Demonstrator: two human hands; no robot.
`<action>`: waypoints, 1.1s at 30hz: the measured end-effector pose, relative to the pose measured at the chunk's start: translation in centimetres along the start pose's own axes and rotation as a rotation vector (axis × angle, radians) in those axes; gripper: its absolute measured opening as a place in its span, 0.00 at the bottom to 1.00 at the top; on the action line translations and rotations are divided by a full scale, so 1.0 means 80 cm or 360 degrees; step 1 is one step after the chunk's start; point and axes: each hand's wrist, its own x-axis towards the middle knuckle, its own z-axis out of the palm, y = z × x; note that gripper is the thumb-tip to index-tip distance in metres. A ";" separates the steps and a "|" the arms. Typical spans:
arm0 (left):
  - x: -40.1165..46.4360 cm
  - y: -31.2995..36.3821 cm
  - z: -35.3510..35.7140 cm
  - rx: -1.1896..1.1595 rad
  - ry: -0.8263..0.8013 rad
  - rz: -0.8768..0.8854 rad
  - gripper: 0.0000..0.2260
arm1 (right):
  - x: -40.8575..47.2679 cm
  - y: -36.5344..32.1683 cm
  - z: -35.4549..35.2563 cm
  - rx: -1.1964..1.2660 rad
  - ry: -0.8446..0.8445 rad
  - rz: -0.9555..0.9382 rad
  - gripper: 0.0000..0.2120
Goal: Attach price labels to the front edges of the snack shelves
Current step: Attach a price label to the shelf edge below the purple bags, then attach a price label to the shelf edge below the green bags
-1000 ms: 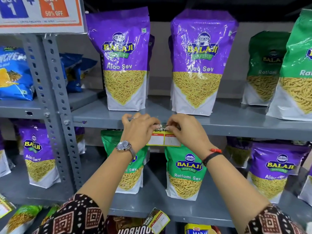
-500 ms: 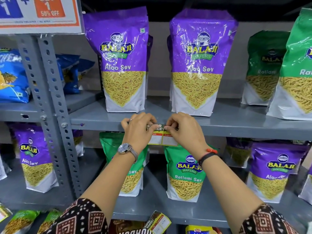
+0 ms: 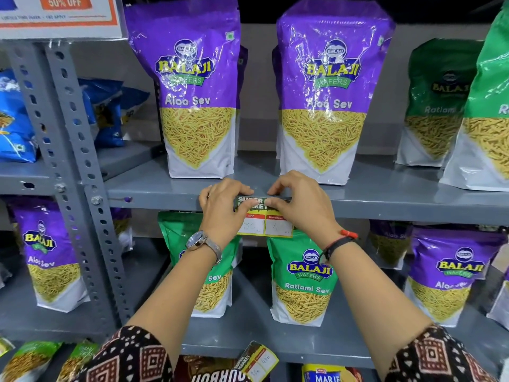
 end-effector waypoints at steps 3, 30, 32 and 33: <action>-0.001 0.001 0.002 -0.0012 0.0008 0.0003 0.06 | 0.000 -0.004 0.002 -0.0039 0.0015 -0.0013 0.04; -0.366 -0.102 0.100 0.0112 -0.0669 -0.0732 0.15 | -0.228 0.133 0.258 -0.0368 -0.1124 -0.0075 0.17; -0.370 -0.108 0.104 0.0145 -0.0668 -0.0701 0.16 | -0.228 0.132 0.269 -0.0381 -0.1094 -0.0096 0.15; -0.371 -0.110 0.107 0.0151 -0.0666 -0.0696 0.16 | -0.229 0.131 0.273 -0.0392 -0.1083 -0.0120 0.13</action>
